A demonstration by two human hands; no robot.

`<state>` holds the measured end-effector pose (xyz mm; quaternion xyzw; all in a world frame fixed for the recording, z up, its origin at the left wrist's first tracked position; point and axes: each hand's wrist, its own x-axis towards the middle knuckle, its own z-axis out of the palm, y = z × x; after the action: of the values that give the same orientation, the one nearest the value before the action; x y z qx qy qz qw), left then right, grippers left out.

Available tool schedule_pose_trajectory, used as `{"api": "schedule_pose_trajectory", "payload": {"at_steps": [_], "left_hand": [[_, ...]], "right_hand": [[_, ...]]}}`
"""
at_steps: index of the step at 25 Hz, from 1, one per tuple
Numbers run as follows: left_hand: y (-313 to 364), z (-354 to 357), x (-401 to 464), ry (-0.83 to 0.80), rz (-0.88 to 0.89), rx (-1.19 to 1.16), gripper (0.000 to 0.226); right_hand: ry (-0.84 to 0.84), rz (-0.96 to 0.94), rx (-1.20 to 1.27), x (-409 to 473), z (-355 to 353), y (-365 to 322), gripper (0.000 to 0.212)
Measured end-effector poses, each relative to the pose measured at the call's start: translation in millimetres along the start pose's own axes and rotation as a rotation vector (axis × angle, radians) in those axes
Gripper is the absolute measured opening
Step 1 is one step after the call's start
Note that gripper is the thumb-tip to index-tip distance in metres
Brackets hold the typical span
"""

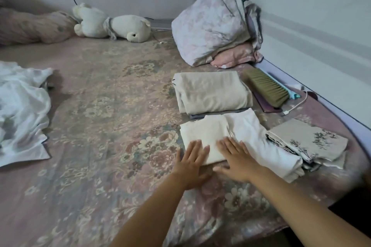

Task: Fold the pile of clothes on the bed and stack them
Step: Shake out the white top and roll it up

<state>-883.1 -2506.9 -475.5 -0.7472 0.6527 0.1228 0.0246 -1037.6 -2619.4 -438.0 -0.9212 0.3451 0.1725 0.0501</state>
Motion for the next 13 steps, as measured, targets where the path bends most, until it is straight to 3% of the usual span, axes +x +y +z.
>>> {"api": "schedule_pose_trajectory", "payload": {"at_steps": [4,9,13], "left_hand": [[-58.1,2.4,-42.7,0.229,-0.061,0.132,0.087],[-190.0,9.1,-175.6,0.110,-0.337,0.112,0.063],[-268.5,13.4,-282.7,0.128,-0.691,0.049,0.081]], "right_hand": [[0.120,-0.108,-0.056,3.4,-9.3,-36.1,0.096],[0.087,-0.444,0.007,19.2,-12.9,-183.6,0.106],[0.088,-0.552,0.038,30.2,2.5,-290.2,0.121]]}}
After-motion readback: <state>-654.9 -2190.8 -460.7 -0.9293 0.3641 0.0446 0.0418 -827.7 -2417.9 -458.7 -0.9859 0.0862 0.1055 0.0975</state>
